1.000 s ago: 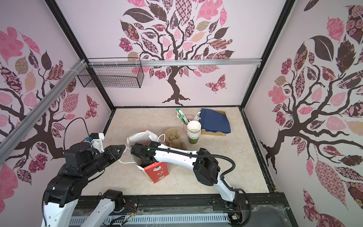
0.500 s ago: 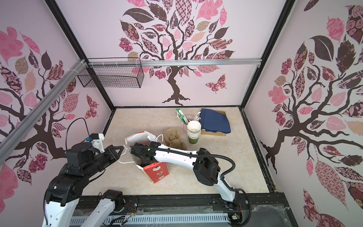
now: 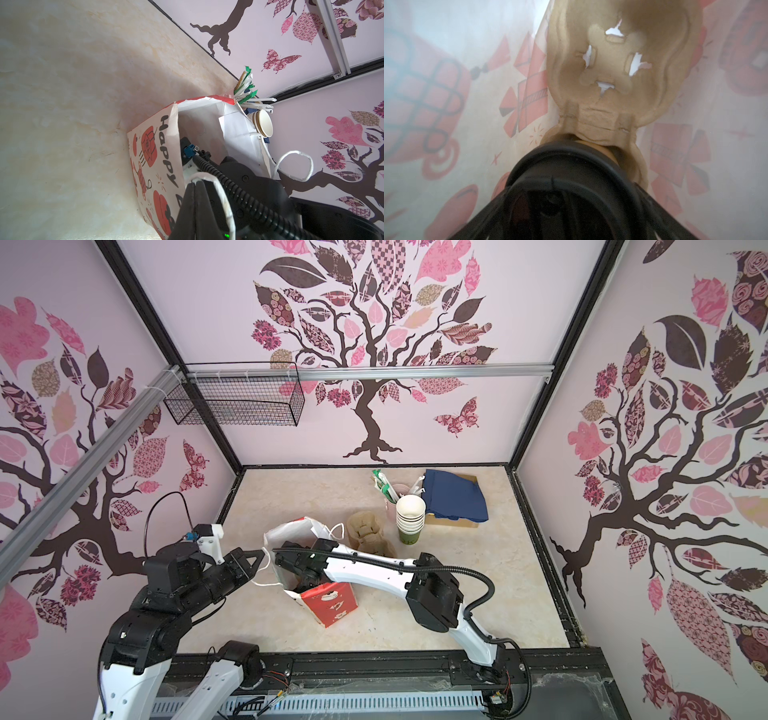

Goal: Pack a coffee takeout order
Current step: Place the coffee cup in the cup tray.

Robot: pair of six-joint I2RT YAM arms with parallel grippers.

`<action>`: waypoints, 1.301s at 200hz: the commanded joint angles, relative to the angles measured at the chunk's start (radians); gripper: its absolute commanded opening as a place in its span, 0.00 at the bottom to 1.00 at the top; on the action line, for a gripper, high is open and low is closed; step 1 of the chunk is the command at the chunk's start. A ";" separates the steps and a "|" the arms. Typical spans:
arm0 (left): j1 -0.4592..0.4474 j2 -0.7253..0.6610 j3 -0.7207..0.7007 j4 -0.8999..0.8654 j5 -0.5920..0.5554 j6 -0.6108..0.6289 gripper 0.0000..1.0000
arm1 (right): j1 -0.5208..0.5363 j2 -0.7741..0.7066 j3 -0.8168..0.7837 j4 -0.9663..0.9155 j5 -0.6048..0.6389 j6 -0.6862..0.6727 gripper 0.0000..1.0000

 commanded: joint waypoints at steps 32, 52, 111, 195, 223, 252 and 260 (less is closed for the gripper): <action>-0.001 0.000 -0.040 0.061 0.060 0.000 0.00 | -0.007 0.154 0.004 -0.148 0.047 -0.015 0.91; -0.002 -0.004 -0.041 0.065 0.059 -0.002 0.00 | -0.007 0.129 0.007 -0.138 0.052 -0.008 0.94; -0.002 0.003 -0.027 0.054 0.043 0.001 0.00 | -0.010 0.065 0.062 -0.130 0.055 -0.006 0.99; -0.003 -0.002 -0.038 0.052 0.036 -0.006 0.00 | -0.022 -0.005 0.044 -0.075 0.050 -0.011 1.00; -0.001 0.000 -0.040 0.056 0.038 -0.005 0.00 | -0.028 -0.021 0.053 -0.073 0.053 -0.015 1.00; -0.002 0.002 -0.049 0.060 0.038 -0.003 0.00 | -0.031 -0.030 0.061 -0.074 0.053 -0.016 1.00; -0.002 0.003 -0.052 0.060 0.038 -0.003 0.00 | -0.030 -0.032 0.061 -0.074 0.052 -0.016 1.00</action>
